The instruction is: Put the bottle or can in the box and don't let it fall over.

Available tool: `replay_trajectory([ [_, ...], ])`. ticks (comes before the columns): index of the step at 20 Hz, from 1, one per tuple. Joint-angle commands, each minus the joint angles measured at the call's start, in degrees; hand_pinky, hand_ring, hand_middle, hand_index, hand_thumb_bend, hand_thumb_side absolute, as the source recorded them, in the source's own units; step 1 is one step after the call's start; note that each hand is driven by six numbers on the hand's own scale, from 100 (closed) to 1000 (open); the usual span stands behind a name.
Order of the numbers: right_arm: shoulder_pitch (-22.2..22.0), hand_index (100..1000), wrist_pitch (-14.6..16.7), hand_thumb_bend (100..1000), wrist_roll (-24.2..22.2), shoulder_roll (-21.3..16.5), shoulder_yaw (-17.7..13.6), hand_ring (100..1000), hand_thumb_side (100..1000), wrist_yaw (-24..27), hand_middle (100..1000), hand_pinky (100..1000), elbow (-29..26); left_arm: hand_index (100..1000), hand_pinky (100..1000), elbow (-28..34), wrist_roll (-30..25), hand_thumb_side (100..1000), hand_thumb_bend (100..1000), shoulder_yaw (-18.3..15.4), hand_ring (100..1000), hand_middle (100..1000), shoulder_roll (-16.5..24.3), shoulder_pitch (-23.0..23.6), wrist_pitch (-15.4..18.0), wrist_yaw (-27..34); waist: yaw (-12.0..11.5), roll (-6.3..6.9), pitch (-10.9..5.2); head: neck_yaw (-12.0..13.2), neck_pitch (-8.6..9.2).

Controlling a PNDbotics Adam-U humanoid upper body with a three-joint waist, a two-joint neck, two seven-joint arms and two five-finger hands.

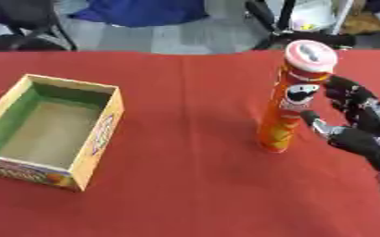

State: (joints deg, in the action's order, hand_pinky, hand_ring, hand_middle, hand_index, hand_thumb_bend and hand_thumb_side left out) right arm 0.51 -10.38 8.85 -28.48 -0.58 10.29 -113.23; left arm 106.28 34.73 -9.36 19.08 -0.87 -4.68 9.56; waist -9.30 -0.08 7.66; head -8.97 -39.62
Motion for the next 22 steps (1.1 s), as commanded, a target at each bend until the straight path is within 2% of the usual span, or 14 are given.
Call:
replay_trajectory([
  [1, 0.35, 926, -0.39, 390, 0.15, -1.17, -0.57, 952, 159, 0.57, 874, 999, -0.95, 695, 702, 0.75, -0.13, 835, 920, -0.22, 826, 683, 0.85, -0.4, 0.04, -0.04, 0.05, 0.1, -0.89, -0.54, 0.96],
  [7, 0.3, 933, -0.5, 379, -0.25, -1.2, -0.53, 945, 182, 2.14, 879, 997, -0.69, 695, 702, 0.74, -0.12, 834, 920, -0.24, 826, 683, 0.87, -0.32, 0.05, -0.03, 0.12, 0.12, -0.76, -0.72, 0.69],
  [16, 1.07, 949, 0.68, 348, -4.21, -1.42, -0.36, 961, 251, 1.77, 889, 1000, -0.06, 694, 702, 0.73, -0.2, 832, 920, -0.23, 827, 684, 0.81, -0.36, 0.0, 0.02, 0.19, 0.16, -0.12, -0.28, 0.48],
  [22, 2.23, 953, 1.26, 344, -5.16, -1.76, -0.46, 966, 258, 2.21, 891, 1000, 1.24, 694, 702, 0.76, -0.24, 832, 919, -0.25, 827, 685, 0.75, -0.44, -0.01, 0.02, 0.18, 0.17, 0.24, 1.04, 0.26],
])
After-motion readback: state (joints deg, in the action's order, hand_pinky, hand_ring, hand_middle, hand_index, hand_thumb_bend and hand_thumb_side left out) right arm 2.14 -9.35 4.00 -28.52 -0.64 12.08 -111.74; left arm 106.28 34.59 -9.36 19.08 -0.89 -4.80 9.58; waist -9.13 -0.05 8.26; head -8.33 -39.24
